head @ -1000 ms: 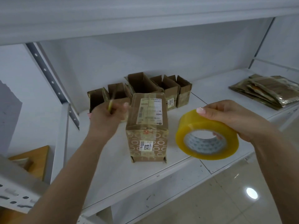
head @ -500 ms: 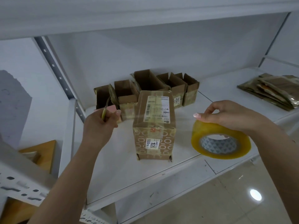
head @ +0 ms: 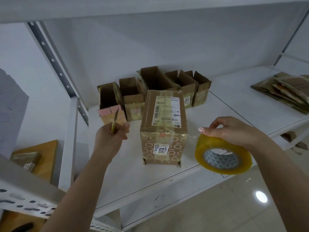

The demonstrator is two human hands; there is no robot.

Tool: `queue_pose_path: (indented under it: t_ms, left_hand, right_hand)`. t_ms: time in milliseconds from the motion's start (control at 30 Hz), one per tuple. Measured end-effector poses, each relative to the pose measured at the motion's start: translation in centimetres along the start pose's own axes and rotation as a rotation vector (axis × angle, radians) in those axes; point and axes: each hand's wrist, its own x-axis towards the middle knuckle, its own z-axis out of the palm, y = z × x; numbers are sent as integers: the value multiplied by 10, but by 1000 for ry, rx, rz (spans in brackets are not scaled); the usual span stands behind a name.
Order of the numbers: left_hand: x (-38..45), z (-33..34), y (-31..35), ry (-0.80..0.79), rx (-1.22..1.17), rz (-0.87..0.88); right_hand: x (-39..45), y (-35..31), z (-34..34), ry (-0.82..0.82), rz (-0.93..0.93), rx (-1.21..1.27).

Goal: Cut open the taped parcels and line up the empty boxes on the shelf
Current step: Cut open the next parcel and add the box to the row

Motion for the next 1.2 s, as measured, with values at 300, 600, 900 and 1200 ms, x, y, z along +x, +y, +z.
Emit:
queue_pose_path:
  t_ms: [300,600,900,1200]
  left_hand:
    - [-15,35,-22,-143,-376,-238]
    - [-14,33,-19,-234,-420,-327]
    - [-17,46,-43,-355,-563,-609]
    - [-9,9,14,-49,-141,109]
  right_hand:
    - [12,-8,38,-74,30,79]
    - [10,-10,41,-74,16,91]
    - [10,-8,42,-53,16,95]
    - [8,-1,43,-76,1,120]
